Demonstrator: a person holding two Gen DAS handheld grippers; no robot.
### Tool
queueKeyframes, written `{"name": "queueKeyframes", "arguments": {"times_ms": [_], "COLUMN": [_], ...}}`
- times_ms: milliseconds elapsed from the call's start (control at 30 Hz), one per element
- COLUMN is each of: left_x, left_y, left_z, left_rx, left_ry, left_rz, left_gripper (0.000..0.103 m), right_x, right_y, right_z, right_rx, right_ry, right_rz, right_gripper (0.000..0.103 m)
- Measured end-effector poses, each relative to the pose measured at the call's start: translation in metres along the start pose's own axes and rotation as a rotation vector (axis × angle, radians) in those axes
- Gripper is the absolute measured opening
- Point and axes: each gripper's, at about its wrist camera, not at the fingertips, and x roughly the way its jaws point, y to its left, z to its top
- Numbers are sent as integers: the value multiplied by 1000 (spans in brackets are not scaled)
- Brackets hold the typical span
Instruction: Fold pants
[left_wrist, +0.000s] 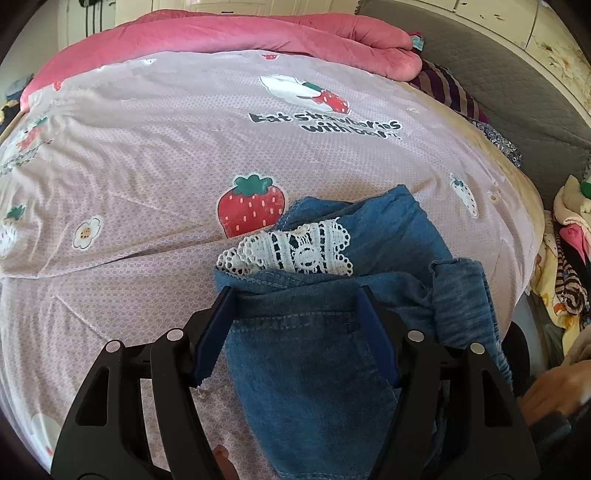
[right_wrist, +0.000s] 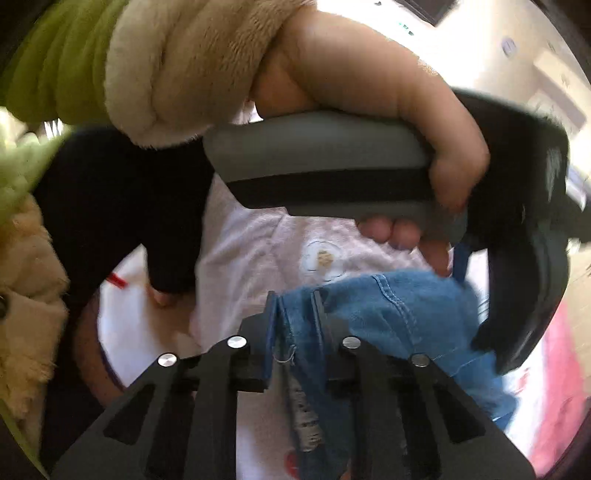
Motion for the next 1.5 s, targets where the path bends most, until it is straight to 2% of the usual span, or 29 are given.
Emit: {"name": "queueKeyframes", "arguments": {"times_ms": [67,333,367,467,533,600,733,800,900,967,1133,1267,1500], "left_x": [0,2,2,3,2,1,-3,-5,-6,-6,-9,-11,-18], "left_y": [-1,-1,-2,-1,-1,-2,-3,-3,-4,-4,-6,-10,-14], "left_z": [1,1,1,0,0,-1,-2,-4,-5,-5,-7,-7,-10], "left_rx": [4,-2,-1,-7,-12,-10,-13,-17,-22,-20,-7,16,19], "left_ry": [-5,-9,-10,-15,-22,-27,-39,-45,-48,-50,-56,-69,-99], "left_rz": [3,8,10,16,15,20,29,33,38,44,60,75,109], "left_gripper": [58,58,58,59,59,58,59,59,59,59,60,63,65], "right_x": [-7,-16,-16,-7,-16,-32,-70,-81,-79,-70,-42,-35,-26], "right_y": [-6,-4,0,21,22,18,-5,-15,-30,-39,-51,-49,-43], "right_z": [-4,-24,-27,-35,-37,-38,-38,-36,-32,-33,-56,-80,-83], "right_rx": [64,196,199,163,217,278,420,461,507,559,691,810,828], "right_ry": [-33,-102,-96,-21,-57,-119,-264,-281,-244,-217,-84,-100,-84], "right_rz": [37,100,129,114,140,119,17,-46,-112,-109,-130,-99,-118], "right_gripper": [11,11,3,3,3,4,4,4,4,4,4,2,1]}}
